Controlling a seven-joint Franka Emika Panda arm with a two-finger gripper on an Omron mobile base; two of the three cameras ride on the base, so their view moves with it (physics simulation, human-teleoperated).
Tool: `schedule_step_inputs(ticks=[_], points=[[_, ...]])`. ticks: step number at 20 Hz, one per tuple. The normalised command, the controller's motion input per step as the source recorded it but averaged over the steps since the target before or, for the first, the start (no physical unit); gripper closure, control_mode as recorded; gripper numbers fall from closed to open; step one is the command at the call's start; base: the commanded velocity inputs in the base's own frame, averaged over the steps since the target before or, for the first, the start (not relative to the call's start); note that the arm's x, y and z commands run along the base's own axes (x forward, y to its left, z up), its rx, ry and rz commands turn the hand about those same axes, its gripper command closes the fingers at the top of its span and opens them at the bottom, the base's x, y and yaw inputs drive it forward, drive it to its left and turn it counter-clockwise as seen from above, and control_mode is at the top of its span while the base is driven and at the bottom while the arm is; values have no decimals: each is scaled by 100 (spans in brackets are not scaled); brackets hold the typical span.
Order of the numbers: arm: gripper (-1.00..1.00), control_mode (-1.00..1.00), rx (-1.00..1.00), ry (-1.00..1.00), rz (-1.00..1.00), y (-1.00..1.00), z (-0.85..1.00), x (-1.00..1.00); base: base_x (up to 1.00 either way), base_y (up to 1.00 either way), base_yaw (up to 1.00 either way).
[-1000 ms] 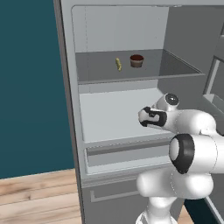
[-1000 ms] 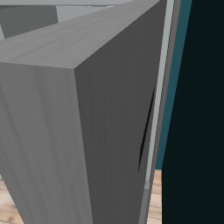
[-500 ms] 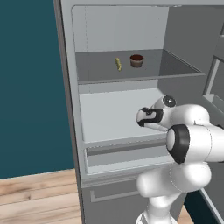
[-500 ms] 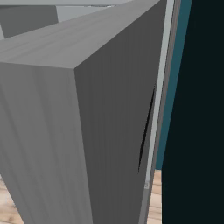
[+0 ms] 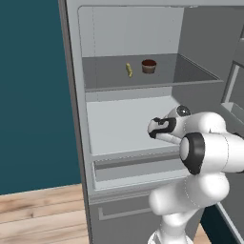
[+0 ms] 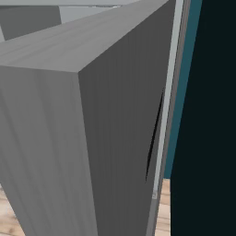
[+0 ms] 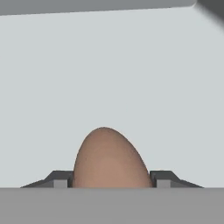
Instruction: Pick the egg and butter from the fridge and place them by the bowl for mixing.
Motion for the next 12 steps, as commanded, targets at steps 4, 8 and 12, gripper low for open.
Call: schedule_step_inputs(ticks=[4, 8, 12], points=[[100, -100, 0, 0, 0, 0, 0, -1, 0, 0, 0], [100, -100, 0, 0, 0, 0, 0, -20, 0, 0, 0], [100, -100, 0, 0, 0, 0, 12, -63, 0, 0, 0]])
